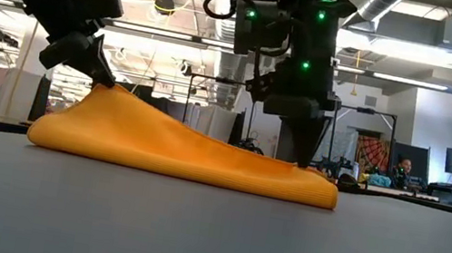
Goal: Roll towel
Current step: Fold the yellow microfiber cloth
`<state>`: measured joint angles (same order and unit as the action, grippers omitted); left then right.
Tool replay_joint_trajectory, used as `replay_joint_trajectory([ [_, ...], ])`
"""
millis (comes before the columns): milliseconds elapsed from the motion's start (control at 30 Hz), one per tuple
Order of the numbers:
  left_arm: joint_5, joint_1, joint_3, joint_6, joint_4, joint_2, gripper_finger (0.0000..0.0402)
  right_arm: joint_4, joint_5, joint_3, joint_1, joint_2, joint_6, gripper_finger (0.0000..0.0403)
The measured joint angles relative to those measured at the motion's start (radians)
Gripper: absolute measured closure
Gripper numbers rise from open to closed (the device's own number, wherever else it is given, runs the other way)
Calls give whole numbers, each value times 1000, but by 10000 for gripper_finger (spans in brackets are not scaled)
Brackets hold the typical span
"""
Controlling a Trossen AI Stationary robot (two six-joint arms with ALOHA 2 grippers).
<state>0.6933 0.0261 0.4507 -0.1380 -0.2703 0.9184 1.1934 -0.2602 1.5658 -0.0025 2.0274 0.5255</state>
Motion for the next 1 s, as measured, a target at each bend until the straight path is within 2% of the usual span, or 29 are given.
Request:
replay_joint_trajectory([
  [100,7,0,0,-12,0,0,378,1,7,0,-1,0,0,346],
  [300,92,0,0,-13,-1,0,324,40,58,0,-25,0,48,311],
  [467,90,0,0,23,-2,0,282,114,56,0,-41,0,49,281],
  [533,41,0,0,64,-5,0,273,132,56,0,-47,0,47,268],
  [700,-257,1,0,131,-40,0,270,148,49,0,-38,0,10,246],
  [833,-338,13,-37,148,-41,0,275,154,49,0,8,0,0,245],
  [1000,-437,46,-156,120,137,0,276,157,26,0,112,0,0,257],
])
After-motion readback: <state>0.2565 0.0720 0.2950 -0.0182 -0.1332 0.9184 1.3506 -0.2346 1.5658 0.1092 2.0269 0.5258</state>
